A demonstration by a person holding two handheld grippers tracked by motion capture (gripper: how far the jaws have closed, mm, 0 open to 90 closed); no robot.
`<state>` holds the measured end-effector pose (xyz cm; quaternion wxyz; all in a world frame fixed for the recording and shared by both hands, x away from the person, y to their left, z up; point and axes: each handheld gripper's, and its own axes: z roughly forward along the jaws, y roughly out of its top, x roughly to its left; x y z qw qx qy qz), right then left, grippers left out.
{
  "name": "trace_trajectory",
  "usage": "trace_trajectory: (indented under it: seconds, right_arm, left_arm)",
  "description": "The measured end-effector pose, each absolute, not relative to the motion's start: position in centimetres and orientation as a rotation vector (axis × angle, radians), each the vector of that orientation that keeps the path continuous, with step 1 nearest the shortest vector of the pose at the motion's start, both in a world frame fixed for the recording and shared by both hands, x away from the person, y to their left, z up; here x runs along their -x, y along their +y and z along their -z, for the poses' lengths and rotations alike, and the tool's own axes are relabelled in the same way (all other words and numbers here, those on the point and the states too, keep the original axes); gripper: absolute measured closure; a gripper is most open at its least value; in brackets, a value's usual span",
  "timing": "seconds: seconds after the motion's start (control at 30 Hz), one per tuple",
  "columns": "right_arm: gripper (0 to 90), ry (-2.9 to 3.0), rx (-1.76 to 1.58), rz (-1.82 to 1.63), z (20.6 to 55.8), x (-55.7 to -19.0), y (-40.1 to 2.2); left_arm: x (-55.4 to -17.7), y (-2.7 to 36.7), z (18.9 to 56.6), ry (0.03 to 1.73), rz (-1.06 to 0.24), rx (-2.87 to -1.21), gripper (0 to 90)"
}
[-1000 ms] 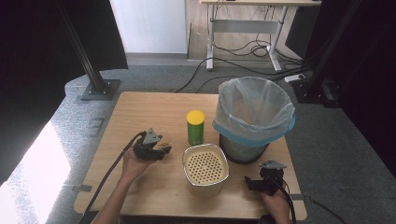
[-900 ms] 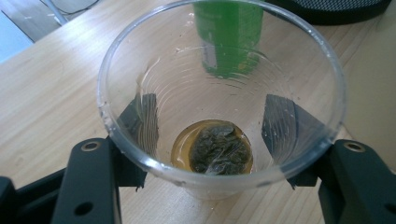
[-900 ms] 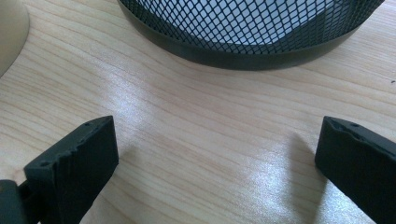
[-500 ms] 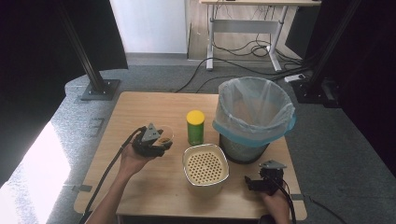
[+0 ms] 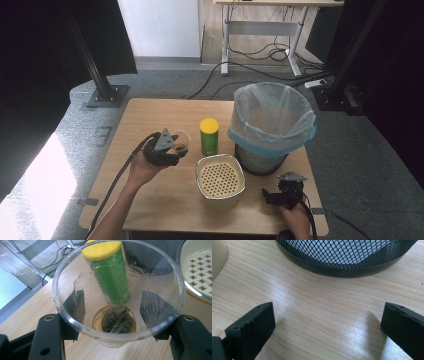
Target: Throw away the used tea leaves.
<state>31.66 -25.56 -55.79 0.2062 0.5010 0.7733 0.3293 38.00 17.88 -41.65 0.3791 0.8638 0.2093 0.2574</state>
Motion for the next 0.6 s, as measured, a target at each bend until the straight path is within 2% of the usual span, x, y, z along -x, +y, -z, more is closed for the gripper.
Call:
trace_trajectory:
  seconds: [0.6]
  right_arm:
    - [0.0,2.157,-1.397,-0.917,55.8,-31.7,-25.6]
  left_arm:
    - [-37.1,15.0,38.5,0.391,-0.768,-2.231,36.8]
